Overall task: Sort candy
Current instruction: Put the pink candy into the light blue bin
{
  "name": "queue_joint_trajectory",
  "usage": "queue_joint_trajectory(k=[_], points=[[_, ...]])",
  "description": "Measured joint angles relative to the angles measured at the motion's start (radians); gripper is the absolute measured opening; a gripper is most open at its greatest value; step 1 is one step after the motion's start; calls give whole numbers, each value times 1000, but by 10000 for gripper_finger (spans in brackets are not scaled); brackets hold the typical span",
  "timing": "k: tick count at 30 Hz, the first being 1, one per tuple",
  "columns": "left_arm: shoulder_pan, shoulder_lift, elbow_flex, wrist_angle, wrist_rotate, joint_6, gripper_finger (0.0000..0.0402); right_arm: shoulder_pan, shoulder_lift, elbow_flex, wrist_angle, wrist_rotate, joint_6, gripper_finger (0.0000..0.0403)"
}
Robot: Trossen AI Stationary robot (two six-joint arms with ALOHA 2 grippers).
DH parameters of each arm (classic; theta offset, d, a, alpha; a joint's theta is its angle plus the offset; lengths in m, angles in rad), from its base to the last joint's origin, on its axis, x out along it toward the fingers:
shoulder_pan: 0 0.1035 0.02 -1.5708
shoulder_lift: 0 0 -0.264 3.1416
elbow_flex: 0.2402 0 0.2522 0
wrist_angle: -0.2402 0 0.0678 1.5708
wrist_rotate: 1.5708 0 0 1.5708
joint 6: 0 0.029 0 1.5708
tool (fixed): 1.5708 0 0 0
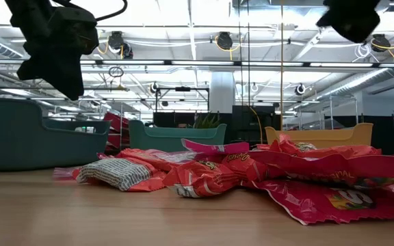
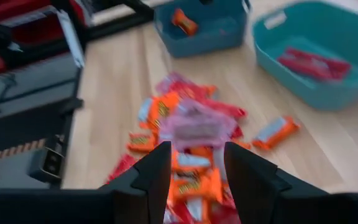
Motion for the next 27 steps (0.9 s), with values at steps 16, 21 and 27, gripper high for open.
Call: queue_joint_trajectory(k=[16,21,27], points=[[-1,0,0,9,60,402,99,-54,1,0,139,1,92,141],[-1,0,0,96,77,476,99,-65,2,0,98,-5,178,141],[-1,0,13,206,96,539,99,-68,2,0,-115,-12,422,124]])
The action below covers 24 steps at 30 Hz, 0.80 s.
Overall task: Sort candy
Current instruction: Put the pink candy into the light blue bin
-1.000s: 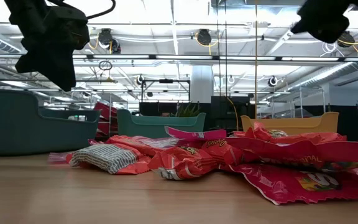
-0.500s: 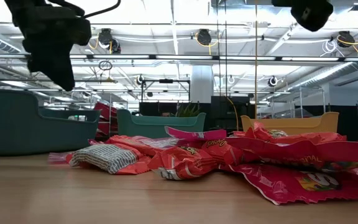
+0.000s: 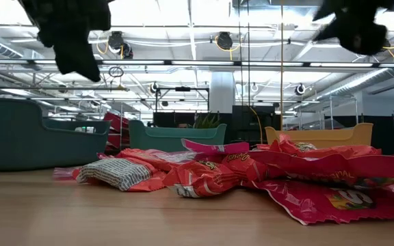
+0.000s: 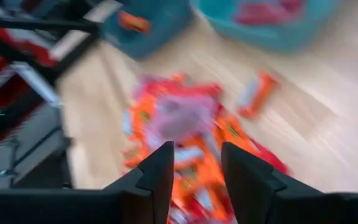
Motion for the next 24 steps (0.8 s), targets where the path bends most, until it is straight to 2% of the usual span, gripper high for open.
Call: queue_joint_trajectory(k=[4,7,14,19,24], points=[[0,0,44,0,11,46,99,0,0,0,-184,-51,203,107],[0,-1,75,3,11,48,99,0,0,0,-254,-113,258,101],[0,-2,98,0,-1,48,99,2,59,0,-311,-137,88,115],[0,-2,98,-10,10,48,99,2,162,0,-327,-277,-25,151],[0,-2,98,-10,20,48,99,2,271,0,-322,-369,-87,201]])
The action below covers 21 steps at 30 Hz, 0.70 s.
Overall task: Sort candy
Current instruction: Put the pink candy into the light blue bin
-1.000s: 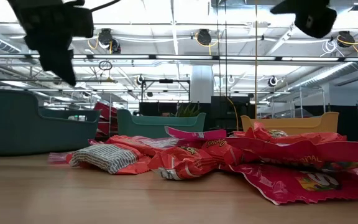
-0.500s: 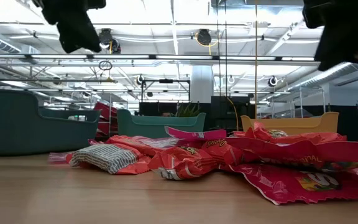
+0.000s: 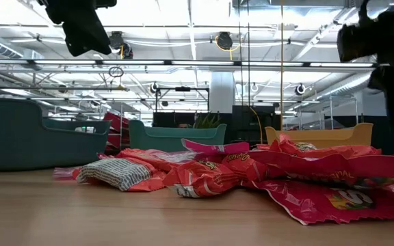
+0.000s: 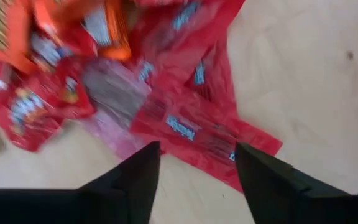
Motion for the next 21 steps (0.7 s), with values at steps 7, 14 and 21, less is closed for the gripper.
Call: queue_joint_trajectory(k=[7,14,21], points=[[0,0,0,1,1,0,99,0,149,0,40,4,-153,259],[0,0,0,2,5,-3,99,0,306,6,123,-12,-210,254],[0,0,0,4,36,-5,99,1,327,7,144,-28,-159,155]])
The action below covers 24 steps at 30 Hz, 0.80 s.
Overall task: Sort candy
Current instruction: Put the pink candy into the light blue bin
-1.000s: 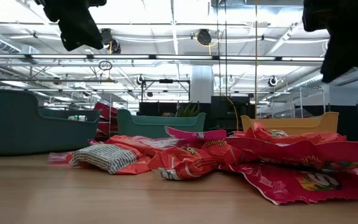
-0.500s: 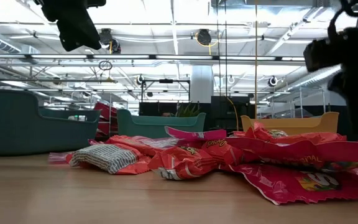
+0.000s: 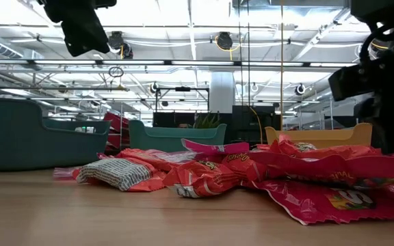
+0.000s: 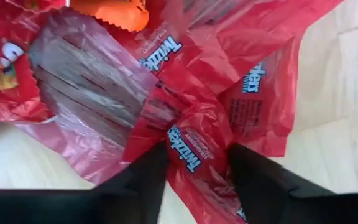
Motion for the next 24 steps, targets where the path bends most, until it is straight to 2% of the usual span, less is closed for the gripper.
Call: queue_joint_trajectory(k=[5,8,10,16,24], points=[[0,0,0,0,2,2,99,-1,-72,-11,-49,6,44,58],[0,0,0,-1,2,2,99,-1,-123,-14,-101,3,100,17],[0,0,0,-1,2,2,99,-1,-160,-10,-132,2,144,12],[0,0,0,-1,-2,2,99,-1,-259,-10,-163,3,214,33],[0,0,0,-1,-4,2,99,-11,-376,-10,-161,11,341,12]])
